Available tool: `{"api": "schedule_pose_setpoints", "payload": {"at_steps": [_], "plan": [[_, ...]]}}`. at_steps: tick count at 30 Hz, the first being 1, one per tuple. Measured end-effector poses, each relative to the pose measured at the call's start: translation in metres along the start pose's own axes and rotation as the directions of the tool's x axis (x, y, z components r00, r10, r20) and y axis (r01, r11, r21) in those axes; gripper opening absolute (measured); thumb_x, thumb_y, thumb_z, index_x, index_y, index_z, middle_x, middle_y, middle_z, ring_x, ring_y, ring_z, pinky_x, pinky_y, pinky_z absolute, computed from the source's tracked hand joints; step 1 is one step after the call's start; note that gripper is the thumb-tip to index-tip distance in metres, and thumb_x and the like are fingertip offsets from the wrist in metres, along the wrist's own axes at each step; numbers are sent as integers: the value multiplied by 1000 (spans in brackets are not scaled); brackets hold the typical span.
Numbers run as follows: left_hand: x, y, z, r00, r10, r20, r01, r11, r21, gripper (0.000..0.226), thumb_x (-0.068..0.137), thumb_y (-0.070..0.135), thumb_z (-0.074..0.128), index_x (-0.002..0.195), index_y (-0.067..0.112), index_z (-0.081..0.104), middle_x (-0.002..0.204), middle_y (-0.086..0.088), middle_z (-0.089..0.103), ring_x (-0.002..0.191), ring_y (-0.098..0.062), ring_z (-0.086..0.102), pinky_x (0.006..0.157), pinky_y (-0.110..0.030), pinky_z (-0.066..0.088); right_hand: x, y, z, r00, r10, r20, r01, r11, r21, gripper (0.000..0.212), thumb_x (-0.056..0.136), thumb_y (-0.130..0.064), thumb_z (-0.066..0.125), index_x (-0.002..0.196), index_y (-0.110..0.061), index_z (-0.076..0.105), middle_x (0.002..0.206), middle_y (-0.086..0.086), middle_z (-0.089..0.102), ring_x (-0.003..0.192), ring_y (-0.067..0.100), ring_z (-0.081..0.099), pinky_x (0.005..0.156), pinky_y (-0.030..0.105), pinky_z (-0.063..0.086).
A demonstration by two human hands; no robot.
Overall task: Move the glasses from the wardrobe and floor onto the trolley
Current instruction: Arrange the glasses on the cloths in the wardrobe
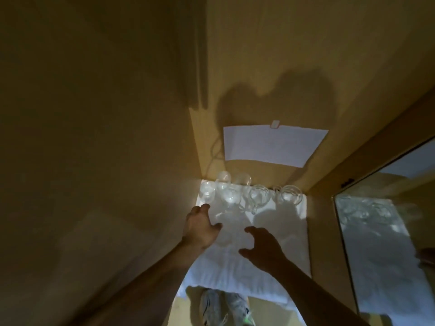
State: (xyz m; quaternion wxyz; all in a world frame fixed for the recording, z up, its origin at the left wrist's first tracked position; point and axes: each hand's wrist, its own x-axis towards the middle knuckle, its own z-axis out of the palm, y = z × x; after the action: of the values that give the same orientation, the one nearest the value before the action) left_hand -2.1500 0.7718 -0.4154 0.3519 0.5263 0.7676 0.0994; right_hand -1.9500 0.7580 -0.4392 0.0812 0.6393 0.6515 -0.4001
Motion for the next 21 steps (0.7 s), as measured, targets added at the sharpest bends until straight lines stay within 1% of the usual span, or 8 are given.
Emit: {"api": "schedule_pose_setpoints", "payload": {"at_steps": [2, 4, 6, 9, 15, 18, 21], "plan": [[9, -2, 6, 1000, -9, -29, 9, 1000, -6, 72, 84, 41, 76, 144, 13, 49, 136, -11, 56, 125, -29, 52, 104, -34, 44, 18, 4, 3, 1000, 19, 24, -19, 1000, 19, 77, 86, -51, 70, 151, -29, 37, 151, 5, 43, 138, 25, 42, 112, 32, 34], [22, -5, 14, 998, -9, -60, 9, 1000, 11, 72, 84, 41, 79, 142, 7, 52, 133, -15, 59, 121, -31, 56, 100, -32, 44, 39, 10, 8, 998, 42, 43, -44, 998, 47, 76, 86, -51, 70, 151, -29, 37, 151, 6, 43, 138, 26, 43, 111, 33, 35], [41, -9, 21, 997, -39, -72, 41, 999, 24, 72, 82, 39, 81, 140, 6, 54, 131, -17, 60, 119, -33, 57, 98, -32, 44, 63, 18, 13, 997, 58, 60, -63, 995, 83, 75, 87, -49, 71, 150, -28, 37, 150, 7, 44, 138, 26, 43, 111, 34, 35], [78, -11, 31, 990, -122, -65, 123, 992, 11, 77, 83, 42, 79, 145, 11, 46, 141, -12, 53, 130, -28, 50, 104, -33, 39, 101, 32, 22, 994, 82, 72, -92, 984, 154, 75, 88, -46, 73, 150, -23, 38, 148, 10, 48, 135, 27, 47, 110, 34, 36], [141, -32, 73, 970, -217, -113, 213, 976, -47, 95, 83, 47, 78, 156, 12, 28, 158, -10, 38, 144, -26, 37, 113, -31, 30, 172, 56, 53, 985, 139, 103, -163, 941, 297, 83, 88, -41, 75, 155, -21, 30, 151, 12, 46, 137, 29, 47, 110, 38, 38], [162, -44, 94, 957, -242, -161, 229, 969, -92, 103, 81, 44, 82, 159, 12, 23, 161, -11, 34, 147, -26, 33, 115, -32, 29, 203, 64, 68, 985, 149, 90, -171, 917, 360, 88, 88, -37, 76, 158, -22, 25, 152, 13, 46, 138, 30, 47, 110, 38, 39], [179, -56, 106, 940, -273, -205, 247, 959, -142, 110, 76, 37, 88, 159, 11, 21, 161, -10, 34, 148, -26, 32, 116, -30, 27, 224, 66, 81, 985, 155, 79, -174, 896, 410, 90, 87, -33, 77, 158, -24, 23, 151, 13, 47, 135, 31, 49, 110, 41, 42]]}}
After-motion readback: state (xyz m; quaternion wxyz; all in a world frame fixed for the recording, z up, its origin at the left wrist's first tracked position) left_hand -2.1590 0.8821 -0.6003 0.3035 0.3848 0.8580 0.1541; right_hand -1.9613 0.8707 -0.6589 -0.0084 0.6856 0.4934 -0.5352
